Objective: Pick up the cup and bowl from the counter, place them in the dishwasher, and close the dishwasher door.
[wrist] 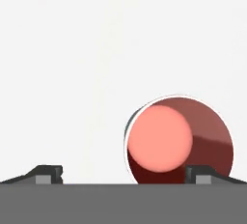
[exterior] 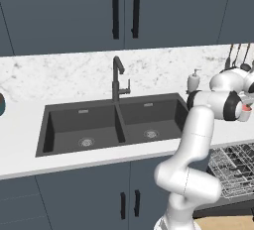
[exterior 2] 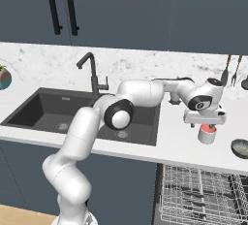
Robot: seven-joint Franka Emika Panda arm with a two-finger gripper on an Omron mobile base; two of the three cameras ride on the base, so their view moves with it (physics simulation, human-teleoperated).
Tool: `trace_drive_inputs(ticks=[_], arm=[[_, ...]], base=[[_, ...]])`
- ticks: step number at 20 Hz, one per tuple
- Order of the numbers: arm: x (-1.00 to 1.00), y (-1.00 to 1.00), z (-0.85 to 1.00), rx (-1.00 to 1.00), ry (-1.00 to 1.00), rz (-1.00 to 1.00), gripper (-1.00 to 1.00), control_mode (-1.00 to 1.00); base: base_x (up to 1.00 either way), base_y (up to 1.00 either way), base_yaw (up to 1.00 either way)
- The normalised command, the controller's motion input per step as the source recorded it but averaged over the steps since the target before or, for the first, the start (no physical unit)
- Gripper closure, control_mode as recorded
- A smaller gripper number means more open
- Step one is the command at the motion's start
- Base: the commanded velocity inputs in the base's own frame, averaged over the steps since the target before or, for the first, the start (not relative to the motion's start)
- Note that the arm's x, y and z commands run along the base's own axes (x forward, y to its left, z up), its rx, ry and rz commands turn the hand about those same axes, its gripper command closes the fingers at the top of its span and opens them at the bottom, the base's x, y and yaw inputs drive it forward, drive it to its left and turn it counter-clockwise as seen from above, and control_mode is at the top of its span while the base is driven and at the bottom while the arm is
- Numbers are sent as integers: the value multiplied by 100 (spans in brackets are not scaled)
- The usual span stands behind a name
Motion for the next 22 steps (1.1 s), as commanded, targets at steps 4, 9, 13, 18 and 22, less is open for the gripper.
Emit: trace_drive_inputs(ticks=[4,9,13,18,22], arm=[[10,0,-13,-1,0,8,-100,-100],[27,0,-9,0,3,5,-100,-100],[10,0,-1,0,1,3,-100,-100],[11,-9,-14,0,0,1,-100,-100],[0,-1,-15,0,0,0,-100,-100]], base=[[0,0,0],[0,0,0],[0,0,0],[0,0,0],[0,0,0]])
